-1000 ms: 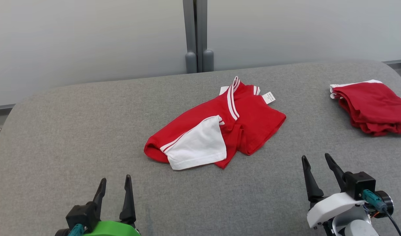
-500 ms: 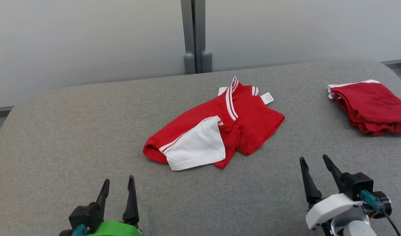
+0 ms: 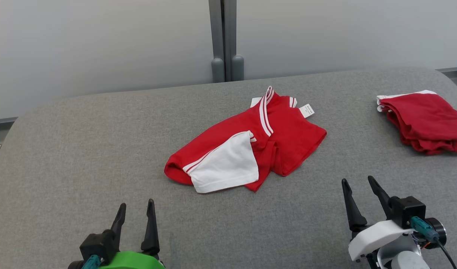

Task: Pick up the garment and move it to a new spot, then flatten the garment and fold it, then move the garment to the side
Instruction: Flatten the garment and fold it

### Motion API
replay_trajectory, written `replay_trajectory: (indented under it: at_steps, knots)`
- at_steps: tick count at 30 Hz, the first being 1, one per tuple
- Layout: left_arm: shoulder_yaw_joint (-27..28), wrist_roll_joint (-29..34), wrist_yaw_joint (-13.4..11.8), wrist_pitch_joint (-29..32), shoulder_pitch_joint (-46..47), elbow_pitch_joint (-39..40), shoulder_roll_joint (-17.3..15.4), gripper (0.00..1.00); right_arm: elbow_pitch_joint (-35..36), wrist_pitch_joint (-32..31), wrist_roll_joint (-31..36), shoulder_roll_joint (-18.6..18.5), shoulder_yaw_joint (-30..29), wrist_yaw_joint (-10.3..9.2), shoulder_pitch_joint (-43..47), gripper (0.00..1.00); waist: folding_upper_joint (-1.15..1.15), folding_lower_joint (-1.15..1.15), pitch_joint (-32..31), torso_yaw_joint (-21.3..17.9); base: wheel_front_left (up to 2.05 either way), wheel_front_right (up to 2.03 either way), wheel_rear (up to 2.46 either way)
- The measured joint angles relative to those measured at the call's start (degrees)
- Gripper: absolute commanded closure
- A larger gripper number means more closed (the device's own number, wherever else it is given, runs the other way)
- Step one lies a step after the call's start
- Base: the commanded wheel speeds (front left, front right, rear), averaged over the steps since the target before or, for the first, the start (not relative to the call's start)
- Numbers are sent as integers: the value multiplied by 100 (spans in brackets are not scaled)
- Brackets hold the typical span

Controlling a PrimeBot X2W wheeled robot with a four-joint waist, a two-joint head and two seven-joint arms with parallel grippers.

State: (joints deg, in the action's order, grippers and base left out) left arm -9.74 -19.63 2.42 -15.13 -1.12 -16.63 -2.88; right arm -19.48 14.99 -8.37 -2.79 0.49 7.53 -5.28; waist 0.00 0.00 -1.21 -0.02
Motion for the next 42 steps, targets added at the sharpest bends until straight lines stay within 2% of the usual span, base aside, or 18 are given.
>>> replay_trajectory:
  at_steps: [9, 21, 30, 37, 42]
  knots:
    - [-433, -42, 16, 0, 284, -76, 0, 0, 43, 0, 11, 1, 2, 0, -30, 0, 0, 0, 128, -5, 0, 0, 0]
    - [-2068, -210, 185, 0, 1831, -1170, 12, 0, 132, 0, 37, 1, 165, 0, -384, 0, 0, 0, 625, -212, 0, 0, 0]
    - [-2887, -567, -193, -1, 3538, -1997, 15, 0, 159, 0, 24, 0, 325, 0, -714, 0, 0, 0, 1161, -648, 0, 0, 0]
    - [-3349, -828, -252, 5, 4328, -3042, 19, 0, 163, 0, -63, -1, 403, 0, -860, 0, 0, 0, 1479, -995, 0, 0, 0]
    - [-3531, -923, -176, 46, 4650, -3720, 16, 0, 168, 0, -78, -2, 404, 0, -883, 0, 0, 1, 1671, -1150, 0, 0, 0]
